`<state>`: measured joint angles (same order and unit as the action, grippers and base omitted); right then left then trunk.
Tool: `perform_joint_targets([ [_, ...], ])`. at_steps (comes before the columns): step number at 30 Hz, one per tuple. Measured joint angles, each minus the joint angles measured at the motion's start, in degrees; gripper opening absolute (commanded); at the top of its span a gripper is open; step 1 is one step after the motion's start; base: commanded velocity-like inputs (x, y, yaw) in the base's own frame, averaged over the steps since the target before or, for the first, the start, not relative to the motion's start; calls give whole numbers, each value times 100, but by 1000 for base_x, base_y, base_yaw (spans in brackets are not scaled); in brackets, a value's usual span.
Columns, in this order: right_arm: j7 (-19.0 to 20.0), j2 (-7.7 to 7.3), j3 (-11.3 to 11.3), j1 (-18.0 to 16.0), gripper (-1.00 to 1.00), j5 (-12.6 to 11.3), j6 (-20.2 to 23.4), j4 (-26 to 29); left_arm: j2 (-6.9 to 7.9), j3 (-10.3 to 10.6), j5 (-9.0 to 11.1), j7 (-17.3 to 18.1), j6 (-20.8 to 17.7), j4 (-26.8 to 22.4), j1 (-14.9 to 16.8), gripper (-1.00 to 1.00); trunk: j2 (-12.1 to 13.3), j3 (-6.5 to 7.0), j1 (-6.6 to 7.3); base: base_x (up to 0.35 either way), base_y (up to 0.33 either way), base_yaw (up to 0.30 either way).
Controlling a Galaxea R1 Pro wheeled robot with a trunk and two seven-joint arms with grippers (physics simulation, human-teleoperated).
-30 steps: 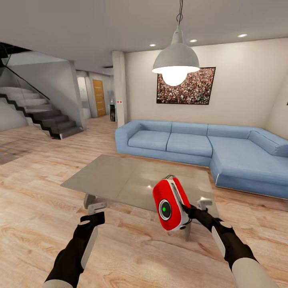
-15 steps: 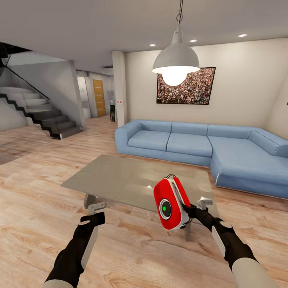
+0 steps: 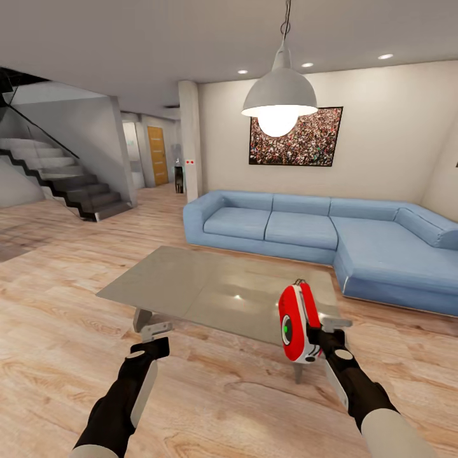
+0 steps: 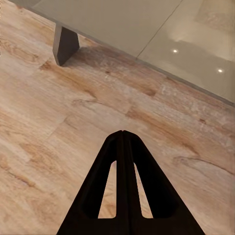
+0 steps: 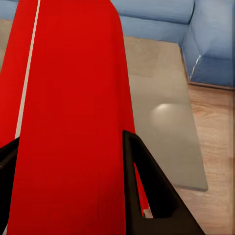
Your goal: Turn on the radio receiver that's on the table in the living room.
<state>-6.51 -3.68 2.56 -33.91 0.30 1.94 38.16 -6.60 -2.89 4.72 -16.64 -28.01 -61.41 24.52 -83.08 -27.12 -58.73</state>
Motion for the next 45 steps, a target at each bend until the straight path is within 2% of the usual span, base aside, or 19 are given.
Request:
perform_joint_targets([
  [8, -147, 6, -62, 0, -100, -1, -1, 70, -41, -1, 6, -31, 12, 6, 0, -100, 0, 0, 0, 0, 0, 0],
  [9, -228, 11, -62, 0, -100, 2, -1, 75, -40, -1, 6, -32, 13, 6, 0, -100, 0, 0, 0, 0, 0, 0],
  [12, -822, 76, -67, 0, -100, 11, 2, 137, -39, 2, 11, -4, 13, 6, 0, -100, 0, 0, 0, 0, 0, 0],
  [15, -1088, 152, -107, 0, -100, 6, 8, 157, -43, 7, 12, 3, 14, 9, 0, -100, 0, 0, 0, 0, 0, 0],
  [17, -1100, 167, -242, 0, -100, 5, 7, 159, -43, 12, 12, 3, 15, 11, 0, -100, 0, 0, 0, 0, 0, 0],
  [21, -1142, 176, -798, 1, -100, -30, -6, 139, -43, 18, 12, 10, 7, 16, 1, -100, 0, 0, 0, 147, 40, 0],
  [23, -1151, 175, -877, 0, -100, -33, -8, 135, -43, 17, 12, 11, 6, 20, 0, -100, 0, 0, 0, 303, 109, 0],
  [45, -1159, 175, -905, 0, -100, -33, -3, 124, -44, 25, 12, 12, 5, 32, 0, -100, 0, 0, 0, 325, 122, 0],
])
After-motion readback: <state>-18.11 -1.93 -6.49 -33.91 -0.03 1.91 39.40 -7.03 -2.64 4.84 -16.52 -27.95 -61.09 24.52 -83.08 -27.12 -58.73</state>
